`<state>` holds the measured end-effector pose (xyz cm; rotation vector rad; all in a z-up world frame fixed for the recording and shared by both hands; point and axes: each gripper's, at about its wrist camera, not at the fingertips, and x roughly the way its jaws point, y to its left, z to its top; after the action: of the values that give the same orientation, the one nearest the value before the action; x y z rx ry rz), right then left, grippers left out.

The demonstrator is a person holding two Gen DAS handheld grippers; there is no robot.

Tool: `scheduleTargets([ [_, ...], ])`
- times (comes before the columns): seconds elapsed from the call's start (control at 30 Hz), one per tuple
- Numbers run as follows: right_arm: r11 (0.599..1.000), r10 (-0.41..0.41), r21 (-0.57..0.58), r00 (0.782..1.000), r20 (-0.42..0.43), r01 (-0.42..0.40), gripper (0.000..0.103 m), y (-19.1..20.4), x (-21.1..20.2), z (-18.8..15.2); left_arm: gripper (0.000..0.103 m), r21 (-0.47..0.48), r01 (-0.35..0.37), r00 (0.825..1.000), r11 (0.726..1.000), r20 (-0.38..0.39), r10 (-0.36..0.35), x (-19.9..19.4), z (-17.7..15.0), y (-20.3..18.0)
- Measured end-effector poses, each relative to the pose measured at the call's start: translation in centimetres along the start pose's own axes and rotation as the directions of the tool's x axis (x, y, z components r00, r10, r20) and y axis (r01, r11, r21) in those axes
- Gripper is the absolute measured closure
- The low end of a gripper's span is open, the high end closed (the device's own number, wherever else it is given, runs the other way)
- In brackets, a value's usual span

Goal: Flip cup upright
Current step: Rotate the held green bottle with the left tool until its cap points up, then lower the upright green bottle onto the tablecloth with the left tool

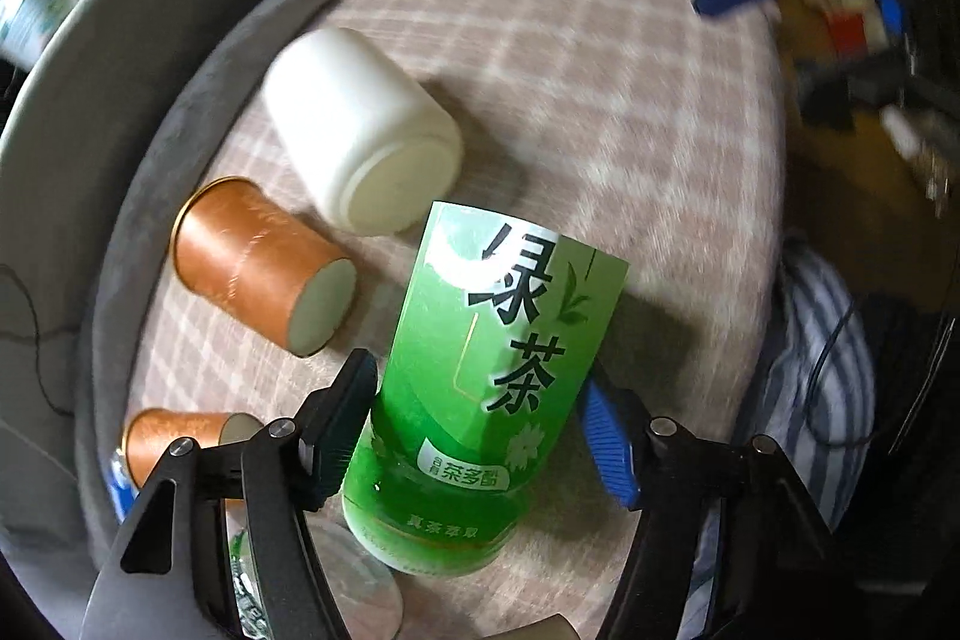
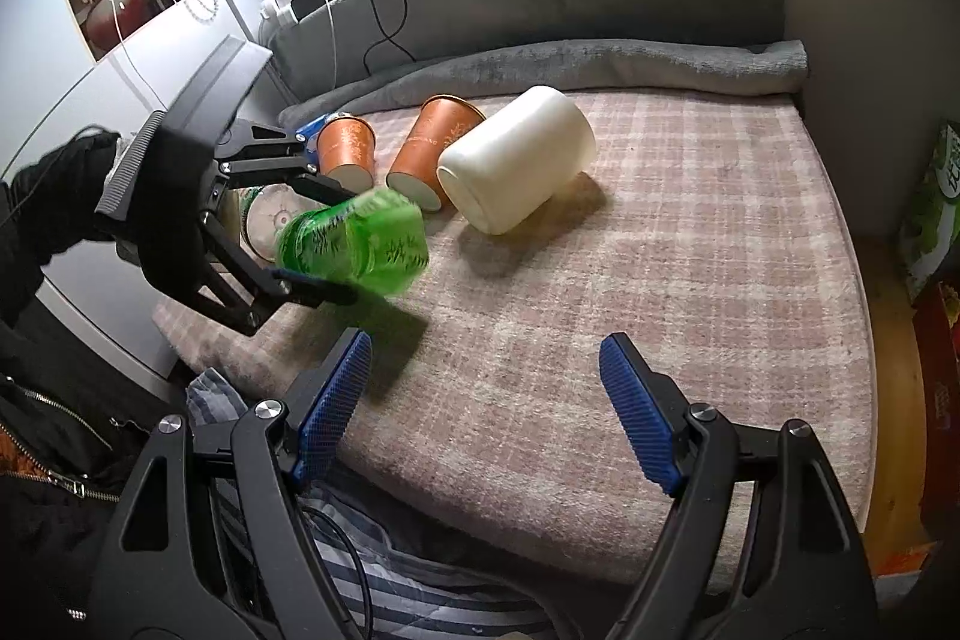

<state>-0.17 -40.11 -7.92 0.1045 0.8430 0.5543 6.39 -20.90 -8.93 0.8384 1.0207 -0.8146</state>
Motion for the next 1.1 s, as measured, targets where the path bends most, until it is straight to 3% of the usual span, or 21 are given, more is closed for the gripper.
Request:
scheduleTargets([
  [0.17,1.000,0.014,0.003,1.000,0.001,-0.014,0.022,0.5,0.6,0.1,0.038,-0.120,0.018,0.995,0.993,0.097,-0.007,-1.1,-0.5,1.1],
  [0.3,1.000,0.018,-0.003,1.000,0.004,-0.018,0.022,1.0,0.8,0.3,0.038,-0.242,0.053,0.983,0.969,0.185,-0.008,-1.7,-1.4,2.2],
  [0.5,1.000,0.021,-0.007,1.000,0.012,-0.021,0.022,1.7,1.2,0.8,0.038,-0.409,0.101,0.953,0.907,0.302,0.030,-2.3,-3.3,3.5],
  [0.67,0.999,0.033,-0.016,0.999,0.010,-0.033,0.022,2.5,2.0,1.4,0.038,-0.528,0.156,0.913,0.835,0.400,0.082,-2.6,-5.0,3.8],
  [0.73,0.999,0.036,-0.019,0.999,0.009,-0.035,0.022,2.7,2.3,1.6,0.046,-0.562,0.168,0.901,0.810,0.422,0.106,-2.3,-5.5,4.0],
  [0.9,0.999,0.046,-0.021,0.999,0.004,-0.046,0.022,3.3,2.9,2.1,0.046,-0.617,0.200,0.873,0.761,0.465,0.147,-1.9,-6.2,4.5],
  [1.1,0.999,0.042,-0.025,0.999,0.008,-0.042,0.022,3.9,3.2,2.5,0.047,-0.621,0.187,0.869,0.761,0.466,0.167,-2.0,-6.9,4.3],
])
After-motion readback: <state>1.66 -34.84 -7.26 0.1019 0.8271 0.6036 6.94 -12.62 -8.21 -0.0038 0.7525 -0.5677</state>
